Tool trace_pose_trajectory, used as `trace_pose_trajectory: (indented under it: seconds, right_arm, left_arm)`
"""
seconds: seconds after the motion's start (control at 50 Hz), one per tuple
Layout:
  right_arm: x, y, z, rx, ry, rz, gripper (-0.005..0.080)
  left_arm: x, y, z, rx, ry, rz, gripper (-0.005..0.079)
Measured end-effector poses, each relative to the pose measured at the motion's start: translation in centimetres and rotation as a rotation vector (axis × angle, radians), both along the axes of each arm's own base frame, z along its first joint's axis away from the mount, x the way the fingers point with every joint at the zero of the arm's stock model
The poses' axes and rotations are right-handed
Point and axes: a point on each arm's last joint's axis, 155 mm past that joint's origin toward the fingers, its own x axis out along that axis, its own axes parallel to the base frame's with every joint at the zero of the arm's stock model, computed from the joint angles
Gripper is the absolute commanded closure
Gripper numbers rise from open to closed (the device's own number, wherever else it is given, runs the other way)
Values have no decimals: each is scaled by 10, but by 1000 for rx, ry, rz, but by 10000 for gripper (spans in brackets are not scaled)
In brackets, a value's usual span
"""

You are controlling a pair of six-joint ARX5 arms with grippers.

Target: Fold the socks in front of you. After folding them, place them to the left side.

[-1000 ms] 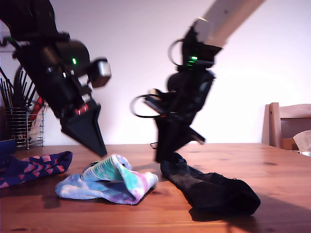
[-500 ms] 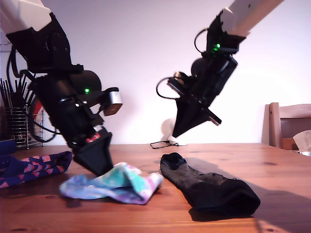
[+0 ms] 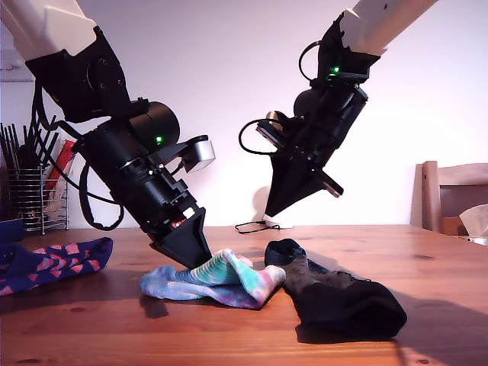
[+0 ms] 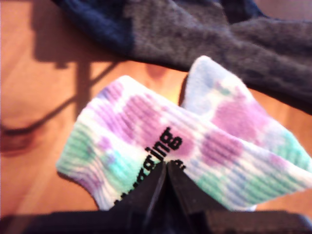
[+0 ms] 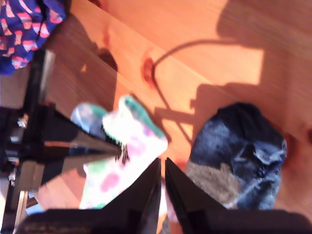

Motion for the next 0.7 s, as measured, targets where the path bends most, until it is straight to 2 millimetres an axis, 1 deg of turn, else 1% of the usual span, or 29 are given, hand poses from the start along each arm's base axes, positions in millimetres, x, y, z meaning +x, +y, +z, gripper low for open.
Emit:
trace_pose_trajectory:
  seconds: [0.28,0.42,0.56,0.6,0.7]
  right_arm:
    - [-3,2,0,-1,3,8,753]
    - [-6,11,-2,1,-3,27,749]
    - [-18,21,-11,-6,15,55,745]
    - [-19,22,-12,-8,18,57,735]
    - [-20,25,-12,-7,26,46,665]
  left_arm:
    - [17,-1,3,-5,-53,53,762]
    - [19,1,2,3,-51,70,762]
    - [19,2,4,8,-32,89,762]
    - [20,2,5,14,-31,92,762]
    - [24,3,13,21,-16,117,762]
